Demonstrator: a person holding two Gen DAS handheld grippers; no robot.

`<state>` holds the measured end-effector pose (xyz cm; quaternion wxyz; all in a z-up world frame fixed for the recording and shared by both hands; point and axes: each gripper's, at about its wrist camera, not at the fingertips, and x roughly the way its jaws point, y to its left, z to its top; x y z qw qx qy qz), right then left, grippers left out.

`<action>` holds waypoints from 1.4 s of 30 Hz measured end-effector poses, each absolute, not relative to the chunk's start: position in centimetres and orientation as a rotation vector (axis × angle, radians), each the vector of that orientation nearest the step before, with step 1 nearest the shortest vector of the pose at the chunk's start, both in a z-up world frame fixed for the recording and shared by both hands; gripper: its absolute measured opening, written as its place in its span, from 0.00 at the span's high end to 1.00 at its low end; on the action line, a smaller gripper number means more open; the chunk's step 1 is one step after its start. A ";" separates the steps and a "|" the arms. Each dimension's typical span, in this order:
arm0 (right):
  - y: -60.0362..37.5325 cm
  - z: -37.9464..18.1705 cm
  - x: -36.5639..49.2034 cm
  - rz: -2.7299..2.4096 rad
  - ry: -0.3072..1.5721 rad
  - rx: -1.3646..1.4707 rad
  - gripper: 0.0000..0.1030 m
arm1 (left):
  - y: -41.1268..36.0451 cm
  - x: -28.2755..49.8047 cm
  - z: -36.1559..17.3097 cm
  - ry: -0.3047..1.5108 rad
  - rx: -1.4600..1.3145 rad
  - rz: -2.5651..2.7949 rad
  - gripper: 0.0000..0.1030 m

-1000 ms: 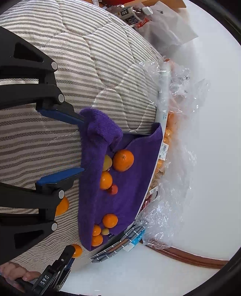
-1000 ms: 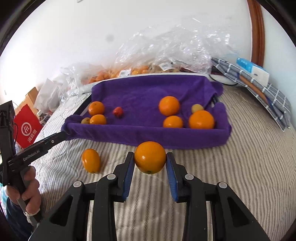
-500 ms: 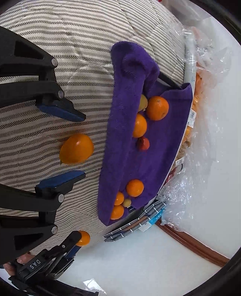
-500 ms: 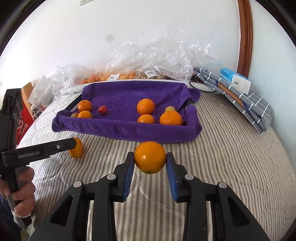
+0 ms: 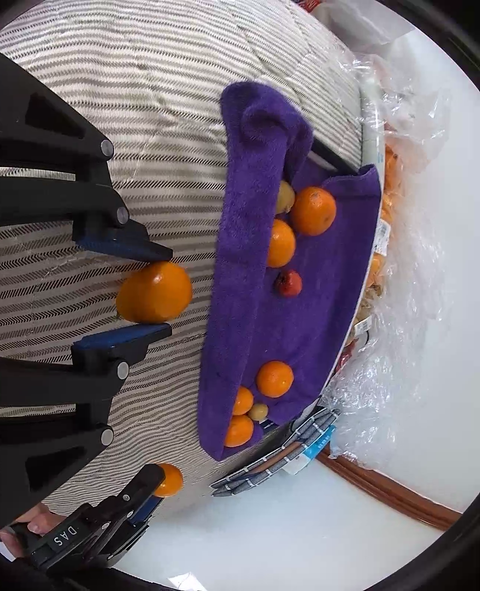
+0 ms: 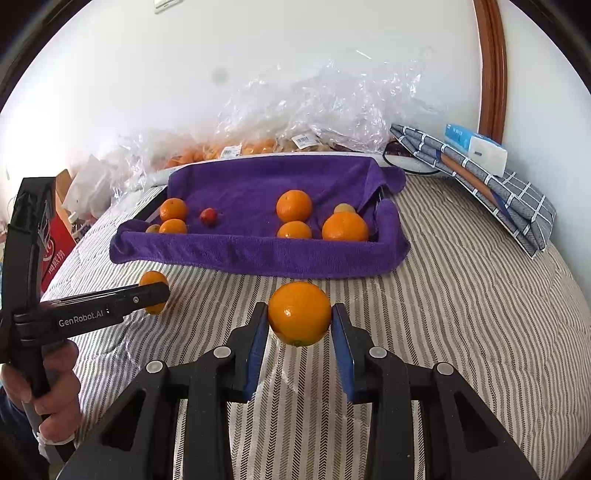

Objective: Organize fruits
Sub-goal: 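Carry both oranges over the towel, lower them and open both grippers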

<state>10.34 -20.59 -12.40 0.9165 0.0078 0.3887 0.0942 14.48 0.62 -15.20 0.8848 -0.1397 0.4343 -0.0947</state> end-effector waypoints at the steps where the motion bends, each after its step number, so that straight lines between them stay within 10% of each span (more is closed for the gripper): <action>1: -20.6 -12.2 10.4 0.193 0.796 0.014 0.67 | 0.7 14.5 -15.0 0.898 -0.286 -0.191 0.69; 42: -21.4 -12.1 28.0 0.148 0.796 0.112 0.67 | 1.8 30.9 -11.1 0.831 -0.220 -0.133 0.69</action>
